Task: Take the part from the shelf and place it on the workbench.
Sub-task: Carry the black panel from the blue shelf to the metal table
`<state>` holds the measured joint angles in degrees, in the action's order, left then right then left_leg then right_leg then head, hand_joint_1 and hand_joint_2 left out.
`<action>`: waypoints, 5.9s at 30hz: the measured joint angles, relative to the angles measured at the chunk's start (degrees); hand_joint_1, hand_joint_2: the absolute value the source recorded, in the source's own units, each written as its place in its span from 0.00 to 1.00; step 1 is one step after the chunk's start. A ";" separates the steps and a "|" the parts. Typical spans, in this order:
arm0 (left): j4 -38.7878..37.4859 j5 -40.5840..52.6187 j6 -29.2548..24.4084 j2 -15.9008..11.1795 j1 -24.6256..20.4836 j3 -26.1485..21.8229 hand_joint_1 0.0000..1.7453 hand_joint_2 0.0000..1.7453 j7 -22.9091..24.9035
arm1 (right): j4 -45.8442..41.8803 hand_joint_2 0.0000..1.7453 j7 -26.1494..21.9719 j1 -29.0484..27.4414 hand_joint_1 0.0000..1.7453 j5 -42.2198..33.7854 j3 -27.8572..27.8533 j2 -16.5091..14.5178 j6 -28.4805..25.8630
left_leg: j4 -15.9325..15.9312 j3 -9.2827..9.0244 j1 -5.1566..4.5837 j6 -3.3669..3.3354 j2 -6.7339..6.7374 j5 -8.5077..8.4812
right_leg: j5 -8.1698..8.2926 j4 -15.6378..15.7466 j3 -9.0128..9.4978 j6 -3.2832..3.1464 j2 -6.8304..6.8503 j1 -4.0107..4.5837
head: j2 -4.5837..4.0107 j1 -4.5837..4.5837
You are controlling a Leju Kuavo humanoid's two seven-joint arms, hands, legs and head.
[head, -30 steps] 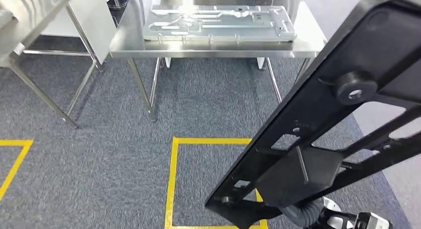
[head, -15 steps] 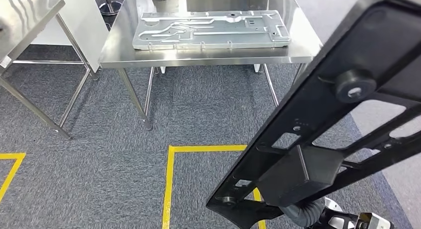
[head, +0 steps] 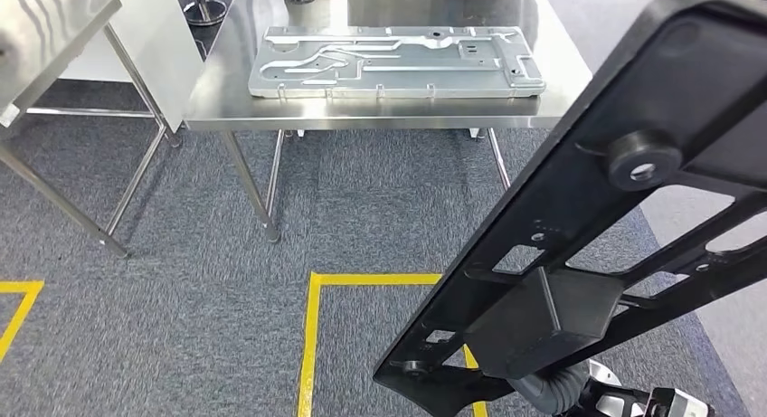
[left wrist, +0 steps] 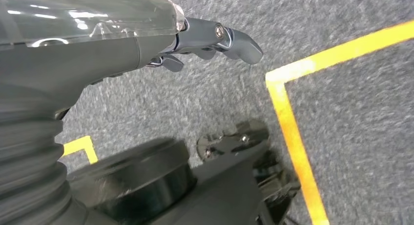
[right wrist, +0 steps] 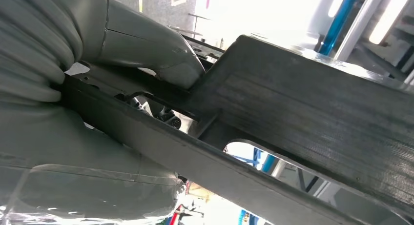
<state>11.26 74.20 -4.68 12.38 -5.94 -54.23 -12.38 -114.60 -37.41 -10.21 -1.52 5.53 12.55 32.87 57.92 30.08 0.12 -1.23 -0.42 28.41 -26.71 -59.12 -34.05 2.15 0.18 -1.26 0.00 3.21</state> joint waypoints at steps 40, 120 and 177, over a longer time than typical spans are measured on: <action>0.00 -0.36 -0.47 0.03 0.38 -0.04 0.00 1.00 -0.11 | -0.69 1.00 0.27 -0.41 1.00 -0.17 0.00 -0.06 0.99 | 16.05 8.72 0.08 2.41 0.10 6.57 | -0.26 1.86 2.16 -2.31 -0.12 0.10 | 0.00 0.02; 0.00 -0.18 -0.13 0.13 0.46 -0.09 0.00 1.00 0.28 | -0.43 1.00 0.46 0.58 1.00 -0.60 -0.01 -0.62 0.92 | -1.00 1.01 -0.14 -1.00 0.08 -2.23 | -6.39 -13.96 -5.33 0.66 -0.24 0.00 | 0.00 0.00; 0.00 0.01 -0.56 0.10 0.36 -0.07 0.00 1.00 -0.05 | -1.23 1.00 0.91 0.66 1.00 -1.03 0.00 -1.01 0.11 | -1.21 1.93 -0.04 -0.74 0.12 -3.28 | -5.06 -4.95 0.76 -0.40 -0.34 0.52 | 0.00 0.00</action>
<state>11.26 74.22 -5.24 12.48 -5.58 -54.29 -12.43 -115.83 -36.50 -9.55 -2.56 5.53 11.54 32.98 56.70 32.02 0.08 -1.96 -0.29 25.12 -31.77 -64.06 -33.29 1.76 -0.16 -0.74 0.00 3.21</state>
